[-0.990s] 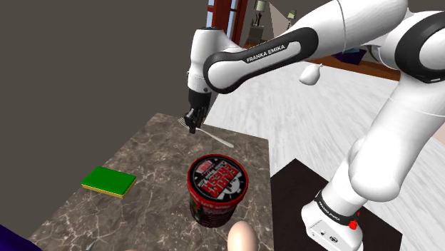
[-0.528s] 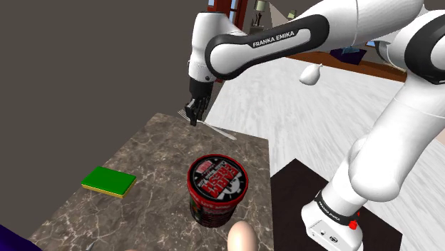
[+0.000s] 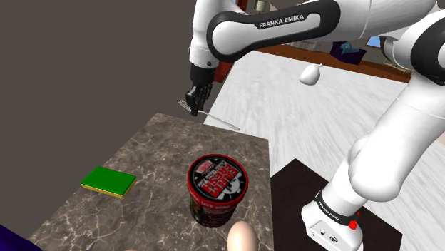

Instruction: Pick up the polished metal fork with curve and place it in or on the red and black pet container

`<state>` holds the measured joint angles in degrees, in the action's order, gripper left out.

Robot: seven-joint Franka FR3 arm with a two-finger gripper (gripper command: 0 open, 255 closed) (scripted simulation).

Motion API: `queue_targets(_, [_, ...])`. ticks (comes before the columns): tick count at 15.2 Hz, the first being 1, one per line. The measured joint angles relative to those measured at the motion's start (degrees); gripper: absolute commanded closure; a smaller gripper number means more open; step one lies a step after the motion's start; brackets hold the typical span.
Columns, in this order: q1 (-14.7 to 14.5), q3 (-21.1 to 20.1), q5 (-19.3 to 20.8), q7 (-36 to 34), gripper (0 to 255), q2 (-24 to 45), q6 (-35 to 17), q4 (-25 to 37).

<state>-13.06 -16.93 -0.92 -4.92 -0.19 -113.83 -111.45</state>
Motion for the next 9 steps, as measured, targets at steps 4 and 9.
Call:
queue_targets(4, [-0.1,-0.1,-0.4,-0.2,255,-1.2,2.4,1.3])
queue_targets(9, [-2.2,-2.1,-2.5,-3.3,255,-7.7,2.1,-5.1])
